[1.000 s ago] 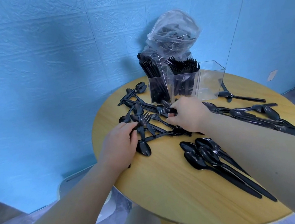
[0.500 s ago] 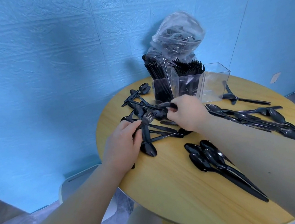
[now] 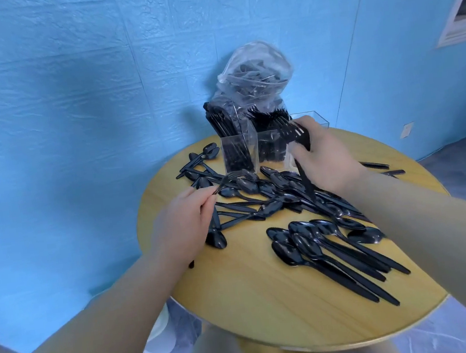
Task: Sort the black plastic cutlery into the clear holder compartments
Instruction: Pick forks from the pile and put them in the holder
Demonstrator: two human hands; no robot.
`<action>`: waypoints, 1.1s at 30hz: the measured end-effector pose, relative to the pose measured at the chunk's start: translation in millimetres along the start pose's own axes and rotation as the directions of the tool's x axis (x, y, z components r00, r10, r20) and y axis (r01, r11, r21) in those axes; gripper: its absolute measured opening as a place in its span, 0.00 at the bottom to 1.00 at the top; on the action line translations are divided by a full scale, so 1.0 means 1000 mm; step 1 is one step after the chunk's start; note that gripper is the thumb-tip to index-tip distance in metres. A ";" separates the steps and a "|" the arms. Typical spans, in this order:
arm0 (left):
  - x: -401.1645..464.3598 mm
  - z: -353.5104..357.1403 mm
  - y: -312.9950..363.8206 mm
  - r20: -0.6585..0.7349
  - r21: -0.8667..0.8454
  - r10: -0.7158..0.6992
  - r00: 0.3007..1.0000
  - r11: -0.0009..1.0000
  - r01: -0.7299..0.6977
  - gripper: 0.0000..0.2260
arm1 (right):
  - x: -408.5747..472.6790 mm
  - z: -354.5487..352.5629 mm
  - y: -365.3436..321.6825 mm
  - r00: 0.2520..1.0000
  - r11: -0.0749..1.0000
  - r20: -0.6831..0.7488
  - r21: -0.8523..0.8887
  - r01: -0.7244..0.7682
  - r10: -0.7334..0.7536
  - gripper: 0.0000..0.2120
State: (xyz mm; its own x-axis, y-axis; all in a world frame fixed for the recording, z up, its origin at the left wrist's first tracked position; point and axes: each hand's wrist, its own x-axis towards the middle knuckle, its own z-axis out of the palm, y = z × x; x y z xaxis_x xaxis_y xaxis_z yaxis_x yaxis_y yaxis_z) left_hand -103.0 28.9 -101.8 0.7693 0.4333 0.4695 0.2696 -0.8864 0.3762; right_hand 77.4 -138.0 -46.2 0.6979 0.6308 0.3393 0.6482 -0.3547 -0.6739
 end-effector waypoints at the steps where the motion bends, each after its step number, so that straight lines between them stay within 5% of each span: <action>1: 0.005 -0.001 0.006 0.016 0.000 0.002 1.000 1.000 -0.002 0.12 | -0.001 -0.002 0.000 1.000 1.000 -0.009 0.008 -0.002 0.002 0.07; 6: 0.023 0.001 0.035 0.065 -0.025 -0.011 0.998 1.000 0.012 0.12 | -0.010 -0.009 -0.003 0.999 0.999 -0.052 0.038 -0.006 0.008 0.08; 11: 0.033 0.007 0.052 0.152 -0.150 -0.081 0.985 0.983 0.104 0.12 | -0.013 -0.012 -0.007 0.992 0.948 -0.006 0.294 -0.119 0.126 0.04; 18: 0.028 0.012 0.070 0.272 -0.334 -0.109 0.956 0.921 0.200 0.14 | -0.019 -0.003 -0.008 0.978 0.880 -0.056 0.450 -0.154 0.199 0.12; 26: 0.023 0.005 0.072 0.236 -0.224 0.034 0.971 0.974 0.021 0.10 | -0.024 -0.002 -0.006 0.987 0.979 -0.051 0.144 -0.141 0.150 0.13; 33: 0.026 0.003 0.061 0.208 -0.143 -0.013 0.978 0.989 0.043 0.09 | -0.022 -0.010 -0.004 0.979 0.957 -0.102 0.249 -0.149 0.179 0.13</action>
State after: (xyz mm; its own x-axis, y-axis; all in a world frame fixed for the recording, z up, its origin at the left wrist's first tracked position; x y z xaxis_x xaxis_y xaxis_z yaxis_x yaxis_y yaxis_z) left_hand -64.5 -14.1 -69.0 0.8696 0.4011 0.2880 0.2172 -0.8345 0.5064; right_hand 62.9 -156.9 -44.9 0.8299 0.4836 0.2782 0.4402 -0.2612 -0.8590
